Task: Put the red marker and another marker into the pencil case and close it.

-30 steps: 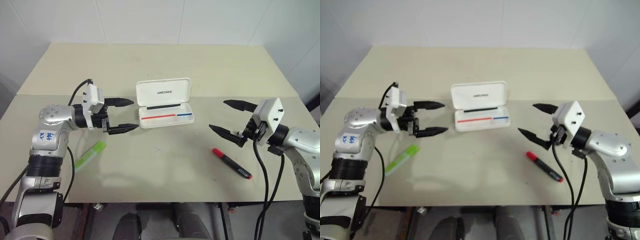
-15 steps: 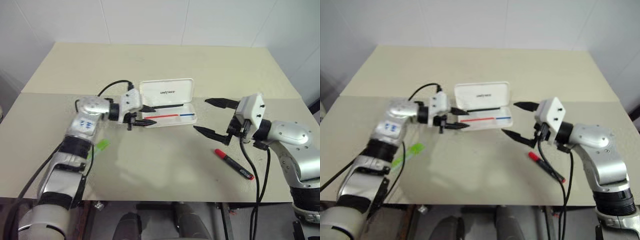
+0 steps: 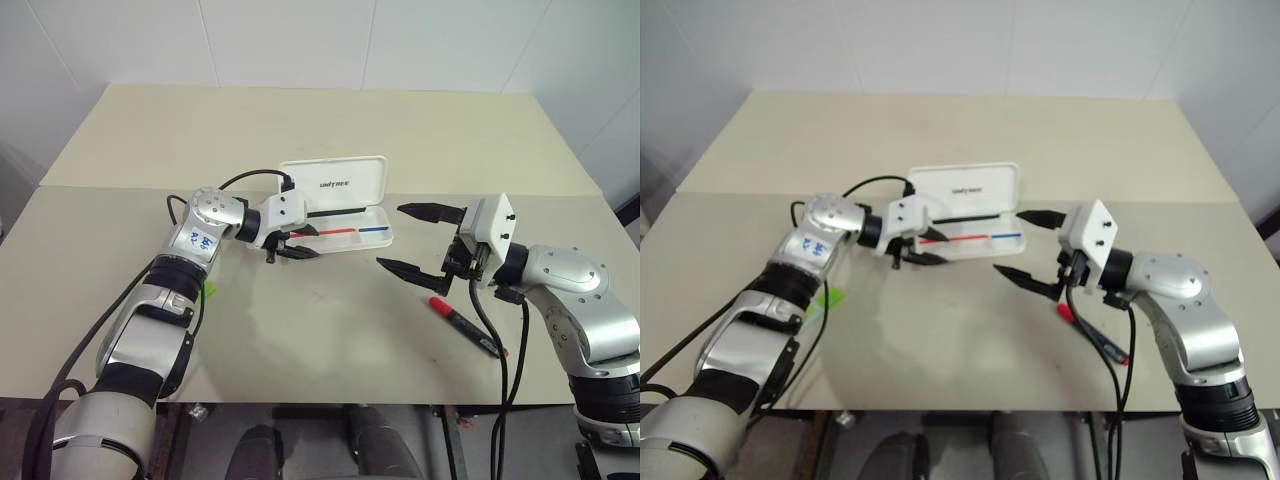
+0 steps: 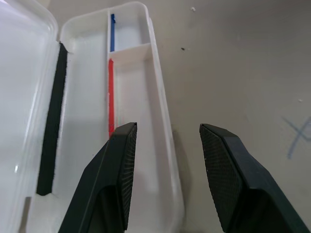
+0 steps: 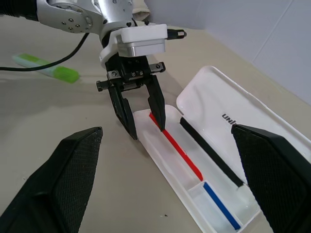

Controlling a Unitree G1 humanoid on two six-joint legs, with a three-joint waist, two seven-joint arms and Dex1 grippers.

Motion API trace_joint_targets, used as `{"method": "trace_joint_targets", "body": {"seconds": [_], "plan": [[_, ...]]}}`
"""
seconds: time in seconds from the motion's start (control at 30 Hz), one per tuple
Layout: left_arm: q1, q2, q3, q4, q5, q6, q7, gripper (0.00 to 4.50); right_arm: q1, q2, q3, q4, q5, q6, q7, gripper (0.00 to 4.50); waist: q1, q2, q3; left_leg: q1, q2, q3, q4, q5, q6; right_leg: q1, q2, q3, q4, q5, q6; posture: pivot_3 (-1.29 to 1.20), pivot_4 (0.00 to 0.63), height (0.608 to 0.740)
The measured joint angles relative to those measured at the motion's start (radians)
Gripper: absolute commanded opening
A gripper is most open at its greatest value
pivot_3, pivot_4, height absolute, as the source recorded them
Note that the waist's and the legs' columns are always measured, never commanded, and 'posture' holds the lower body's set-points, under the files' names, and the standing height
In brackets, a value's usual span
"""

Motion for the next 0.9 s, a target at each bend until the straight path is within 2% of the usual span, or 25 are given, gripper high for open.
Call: {"method": "trace_joint_targets", "body": {"seconds": [0.4,0.5,0.67,0.9], "plan": [[-0.046,-0.035,-0.041,0.118,0.1,-0.005,0.045,2.17,-0.001,0.003,0.0,-0.01,0.002,0.018,0.003,4.5,0.008,0.0,0.0,0.0,-0.001,0.0,0.001,0.0,0.0,0.001,0.0,0.0,0.0,0.0,0.0,0.0,0.15,0.74],[-0.07,-0.049,-0.046,0.155,0.112,-0.01,0.05,1.59,-0.005,0.007,0.0,-0.021,0.002,0.02,0.002,4.5,0.008,0.0,0.0,0.0,-0.001,0.0,0.001,0.0,0.0,0.001,0.0,0.0,0.0,0.0,0.001,0.0,0.15,0.74],[-0.09,-0.071,-0.044,0.187,0.115,-0.027,0.045,0.01,-0.008,0.008,0.0,-0.024,0.002,0.025,-0.002,4.5,0.013,0.0,0.0,0.0,-0.002,-0.001,0.001,0.0,0.001,0.001,-0.001,0.0,0.0,0.001,0.001,0.0,0.15,0.74],[-0.09,-0.067,-0.039,0.185,0.114,-0.044,0.055,0.01,-0.01,0.007,0.0,-0.026,0.002,0.038,-0.004,4.5,0.013,0.0,0.0,0.0,-0.003,-0.001,0.002,0.001,0.002,0.002,-0.001,0.002,-0.001,0.002,0.003,0.0,0.15,0.74]]}}
